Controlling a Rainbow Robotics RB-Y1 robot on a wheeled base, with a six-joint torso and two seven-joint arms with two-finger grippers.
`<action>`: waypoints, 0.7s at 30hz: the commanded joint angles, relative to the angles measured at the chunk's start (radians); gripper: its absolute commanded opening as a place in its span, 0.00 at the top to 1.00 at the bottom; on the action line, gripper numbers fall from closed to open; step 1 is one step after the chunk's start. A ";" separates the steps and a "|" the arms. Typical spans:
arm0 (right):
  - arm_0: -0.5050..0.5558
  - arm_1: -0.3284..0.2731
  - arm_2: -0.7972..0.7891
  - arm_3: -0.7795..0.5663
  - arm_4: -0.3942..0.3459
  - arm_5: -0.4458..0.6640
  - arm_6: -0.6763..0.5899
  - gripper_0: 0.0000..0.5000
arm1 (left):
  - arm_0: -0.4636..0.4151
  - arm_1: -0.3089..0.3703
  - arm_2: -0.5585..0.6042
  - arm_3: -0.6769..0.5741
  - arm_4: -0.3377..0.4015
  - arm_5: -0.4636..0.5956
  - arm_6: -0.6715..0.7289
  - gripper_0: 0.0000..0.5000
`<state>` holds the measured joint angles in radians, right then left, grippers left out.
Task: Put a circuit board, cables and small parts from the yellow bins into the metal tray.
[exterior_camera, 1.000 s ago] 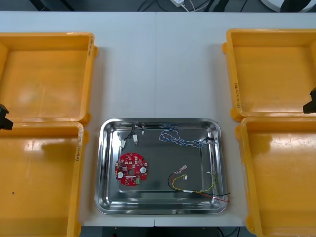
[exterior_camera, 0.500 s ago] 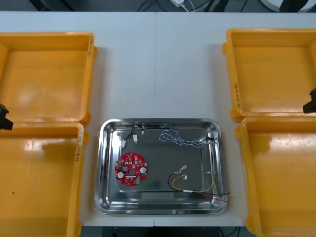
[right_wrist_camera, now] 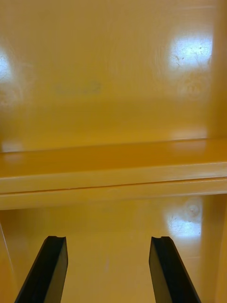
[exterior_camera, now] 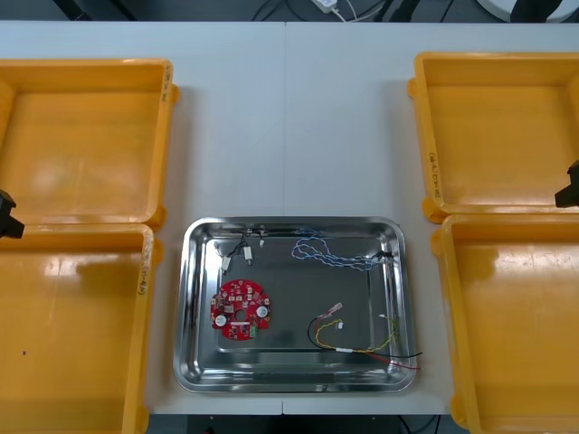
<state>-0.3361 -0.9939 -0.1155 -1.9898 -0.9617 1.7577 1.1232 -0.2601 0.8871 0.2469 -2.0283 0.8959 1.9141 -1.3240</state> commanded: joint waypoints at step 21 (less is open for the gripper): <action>0.006 -0.049 -0.035 -0.009 0.003 -0.007 -0.002 0.00 | 0.013 0.049 0.032 -0.010 0.008 0.006 -0.075 0.00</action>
<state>-0.3361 -0.9939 -0.1155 -1.9898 -0.9617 1.7577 1.1232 -0.2601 0.8871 0.2469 -2.0283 0.8959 1.9141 -1.3240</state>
